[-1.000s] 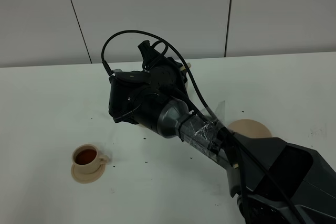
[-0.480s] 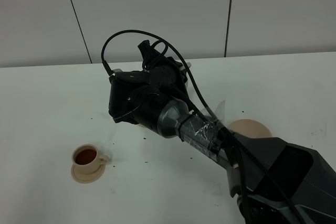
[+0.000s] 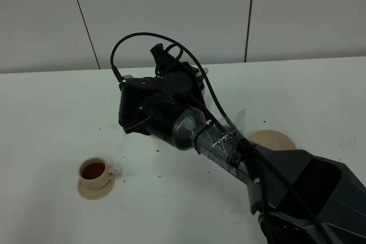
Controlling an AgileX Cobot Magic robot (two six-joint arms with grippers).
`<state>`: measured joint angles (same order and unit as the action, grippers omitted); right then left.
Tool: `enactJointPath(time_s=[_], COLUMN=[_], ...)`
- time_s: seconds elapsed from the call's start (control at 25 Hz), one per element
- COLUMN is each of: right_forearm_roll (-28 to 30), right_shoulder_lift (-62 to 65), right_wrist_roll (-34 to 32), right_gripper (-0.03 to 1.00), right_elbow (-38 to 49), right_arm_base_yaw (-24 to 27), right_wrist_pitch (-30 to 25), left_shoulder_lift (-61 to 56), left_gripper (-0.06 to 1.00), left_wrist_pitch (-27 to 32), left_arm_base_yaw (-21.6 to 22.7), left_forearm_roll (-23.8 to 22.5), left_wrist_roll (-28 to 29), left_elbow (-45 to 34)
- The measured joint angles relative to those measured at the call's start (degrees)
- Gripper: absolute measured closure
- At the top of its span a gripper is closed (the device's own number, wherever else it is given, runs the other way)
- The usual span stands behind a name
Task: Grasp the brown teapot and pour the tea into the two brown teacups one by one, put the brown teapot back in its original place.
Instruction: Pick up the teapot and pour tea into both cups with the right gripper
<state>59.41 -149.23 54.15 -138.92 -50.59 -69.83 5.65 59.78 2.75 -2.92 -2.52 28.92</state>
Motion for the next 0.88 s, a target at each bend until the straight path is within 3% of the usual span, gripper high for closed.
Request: enactJointPath(time_s=[0.88], right_forearm_roll=[0.44], right_shoulder_lift=[0.00], right_wrist_roll=[0.00], right_gripper=[0.87], right_elbow=[0.00], right_arm_base_yaw=[-0.02], right_wrist_pitch=[0.00], left_shoulder_lift=[0.00], left_gripper=[0.71], left_wrist_pitch=[0.00], left_arm_base_yaw=[0.00], left_forearm_roll=[0.00], left_wrist_roll=[0.00], left_elbow=[0.00])
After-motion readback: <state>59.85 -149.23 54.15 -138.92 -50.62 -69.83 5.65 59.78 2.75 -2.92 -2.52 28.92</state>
